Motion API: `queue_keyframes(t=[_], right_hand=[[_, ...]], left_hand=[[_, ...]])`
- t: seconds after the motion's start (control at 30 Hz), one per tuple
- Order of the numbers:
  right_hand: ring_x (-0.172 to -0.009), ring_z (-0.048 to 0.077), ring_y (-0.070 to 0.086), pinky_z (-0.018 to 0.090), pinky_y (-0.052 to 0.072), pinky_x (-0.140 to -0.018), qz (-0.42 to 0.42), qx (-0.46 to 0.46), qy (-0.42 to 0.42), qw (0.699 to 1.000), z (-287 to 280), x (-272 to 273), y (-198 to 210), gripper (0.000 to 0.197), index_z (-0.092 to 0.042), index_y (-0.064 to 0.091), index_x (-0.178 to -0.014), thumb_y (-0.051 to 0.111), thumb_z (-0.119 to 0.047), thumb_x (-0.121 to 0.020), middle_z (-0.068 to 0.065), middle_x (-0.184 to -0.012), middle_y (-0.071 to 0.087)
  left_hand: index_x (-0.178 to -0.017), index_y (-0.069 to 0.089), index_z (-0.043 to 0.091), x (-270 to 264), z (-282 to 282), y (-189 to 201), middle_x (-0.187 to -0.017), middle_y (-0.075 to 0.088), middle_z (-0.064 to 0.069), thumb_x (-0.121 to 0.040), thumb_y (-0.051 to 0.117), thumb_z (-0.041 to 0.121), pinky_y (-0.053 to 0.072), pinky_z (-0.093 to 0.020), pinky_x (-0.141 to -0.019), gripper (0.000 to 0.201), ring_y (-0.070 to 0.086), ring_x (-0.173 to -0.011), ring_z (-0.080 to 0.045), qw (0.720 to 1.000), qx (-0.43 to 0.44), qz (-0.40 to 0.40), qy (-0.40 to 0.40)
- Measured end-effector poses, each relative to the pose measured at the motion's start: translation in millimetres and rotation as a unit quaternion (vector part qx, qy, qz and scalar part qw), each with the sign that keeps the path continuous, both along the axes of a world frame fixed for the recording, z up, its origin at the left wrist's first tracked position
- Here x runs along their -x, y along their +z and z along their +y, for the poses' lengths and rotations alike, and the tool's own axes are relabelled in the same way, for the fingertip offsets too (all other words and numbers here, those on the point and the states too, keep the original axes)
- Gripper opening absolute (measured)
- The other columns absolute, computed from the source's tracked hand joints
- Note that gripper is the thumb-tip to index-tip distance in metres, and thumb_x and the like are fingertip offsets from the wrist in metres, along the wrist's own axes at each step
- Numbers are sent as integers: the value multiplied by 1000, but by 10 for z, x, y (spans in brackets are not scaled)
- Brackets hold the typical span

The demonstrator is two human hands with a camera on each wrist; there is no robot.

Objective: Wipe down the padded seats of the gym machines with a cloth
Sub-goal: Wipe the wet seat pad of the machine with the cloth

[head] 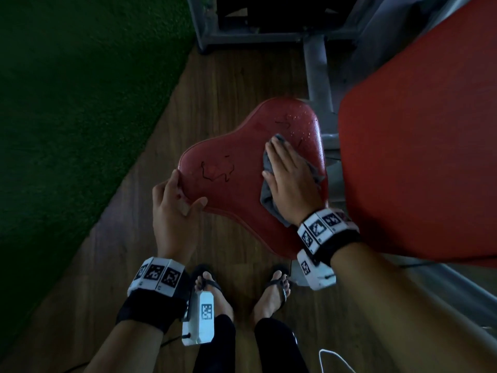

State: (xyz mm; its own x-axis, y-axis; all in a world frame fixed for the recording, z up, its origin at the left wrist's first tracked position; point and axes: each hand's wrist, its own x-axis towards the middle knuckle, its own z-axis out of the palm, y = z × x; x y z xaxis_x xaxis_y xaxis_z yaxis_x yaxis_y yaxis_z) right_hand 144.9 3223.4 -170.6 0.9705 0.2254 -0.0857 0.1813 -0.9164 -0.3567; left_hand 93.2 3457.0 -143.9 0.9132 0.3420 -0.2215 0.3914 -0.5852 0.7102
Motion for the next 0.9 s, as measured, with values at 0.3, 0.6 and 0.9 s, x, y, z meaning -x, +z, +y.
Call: queue_keyframes(t=[0.3,0.6,0.9], right_hand=[[-150,24,13,35,13,-122,22,48,-90,995,-78,52,-49,58,-8,20,-154,30,-36,-104,9,-162,15],[-150,24,11,41,17,-121,39,32,-131,990,-195,-117,-65,61,-6,18,-154,27,-38,-103,10,-163,12],[-150,25,6,39,10,-122,50,26,-118,991,-380,-255,-123,62,-8,11,-155,29,-38,-104,10,-163,5]], left_hand=[[-147,41,18,-2,7,-2,-128,44,4,-79,79,20,29,2,-75,78,40,-107,1,1000,-1,-6,1],[-147,40,18,-7,12,12,-131,44,0,-79,78,22,37,-17,-85,78,39,-109,0,1000,-3,-12,-8],[-147,41,14,-10,1,36,-131,45,-6,-79,79,19,36,-16,-85,78,39,-109,-1,1000,-13,-14,-21]])
